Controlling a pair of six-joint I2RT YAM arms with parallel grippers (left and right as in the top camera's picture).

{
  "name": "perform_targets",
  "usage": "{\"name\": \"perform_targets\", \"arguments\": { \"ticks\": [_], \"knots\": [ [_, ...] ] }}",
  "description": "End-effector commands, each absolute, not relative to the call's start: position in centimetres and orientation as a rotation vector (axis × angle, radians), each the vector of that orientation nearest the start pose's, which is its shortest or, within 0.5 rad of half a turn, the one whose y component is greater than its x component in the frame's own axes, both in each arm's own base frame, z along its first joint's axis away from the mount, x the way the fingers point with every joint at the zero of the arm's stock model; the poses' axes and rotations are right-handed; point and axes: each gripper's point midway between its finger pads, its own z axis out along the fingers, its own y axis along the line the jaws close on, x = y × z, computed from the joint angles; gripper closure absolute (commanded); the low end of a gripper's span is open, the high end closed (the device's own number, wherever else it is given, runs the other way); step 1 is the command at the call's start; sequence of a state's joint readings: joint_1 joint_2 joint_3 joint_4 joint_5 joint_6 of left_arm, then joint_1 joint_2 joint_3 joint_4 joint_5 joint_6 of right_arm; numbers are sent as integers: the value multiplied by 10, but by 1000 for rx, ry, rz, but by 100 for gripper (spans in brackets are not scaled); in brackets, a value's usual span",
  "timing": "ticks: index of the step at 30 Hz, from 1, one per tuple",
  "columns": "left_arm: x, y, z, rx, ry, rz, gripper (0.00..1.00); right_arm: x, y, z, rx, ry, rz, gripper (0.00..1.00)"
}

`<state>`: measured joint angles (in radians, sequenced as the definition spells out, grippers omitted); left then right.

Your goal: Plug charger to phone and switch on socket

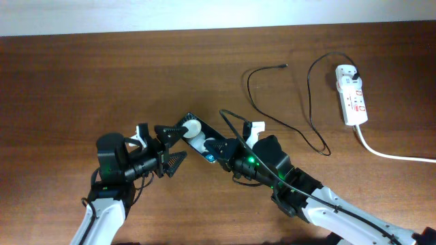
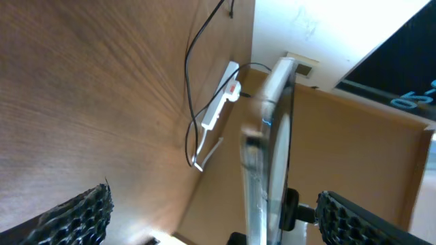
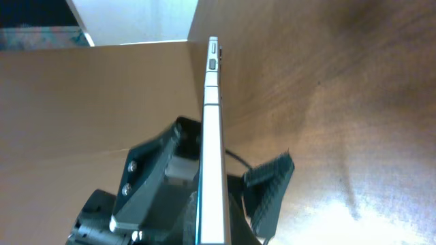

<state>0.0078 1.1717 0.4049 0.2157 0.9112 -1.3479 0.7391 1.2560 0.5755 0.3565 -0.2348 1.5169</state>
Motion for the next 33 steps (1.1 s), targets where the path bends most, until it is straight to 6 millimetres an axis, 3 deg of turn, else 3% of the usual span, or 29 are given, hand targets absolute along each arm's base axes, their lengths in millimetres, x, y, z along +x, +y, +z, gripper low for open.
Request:
{"name": "perform_targets", "arguments": {
  "ticks": [1, 5, 8, 13, 16, 18, 25, 31, 33],
  "knots": [
    [292, -141, 152, -992, 2161, -1838, 1, 264, 300, 194, 740, 2179, 1696, 96],
    [295, -156, 185, -891, 2085, -1956, 3, 264, 300, 193, 880, 2178, 1746, 96],
    [285, -177, 187, -838, 2131, -1998, 7, 265, 300, 192, 896, 2175, 1747, 96],
    [284, -181, 186, -940, 2134, -2029, 33, 265, 299, 191, 903, 2173, 1738, 96],
    [290, -178, 185, -987, 2106, -2006, 62, 265, 299, 191, 902, 2174, 1739, 96],
    [295, -175, 184, -1015, 2080, -1979, 76, 265, 299, 191, 900, 2177, 1742, 96],
    [301, -171, 181, -1055, 2052, -1942, 75, 257, 304, 192, 866, 2216, 1777, 96],
    [304, -169, 180, -1067, 2038, -1928, 100, 254, 306, 193, 853, 2231, 1791, 96],
    [304, -169, 180, -1033, 2042, -1914, 100, 253, 306, 193, 847, 2237, 1795, 90]
  ]
}}
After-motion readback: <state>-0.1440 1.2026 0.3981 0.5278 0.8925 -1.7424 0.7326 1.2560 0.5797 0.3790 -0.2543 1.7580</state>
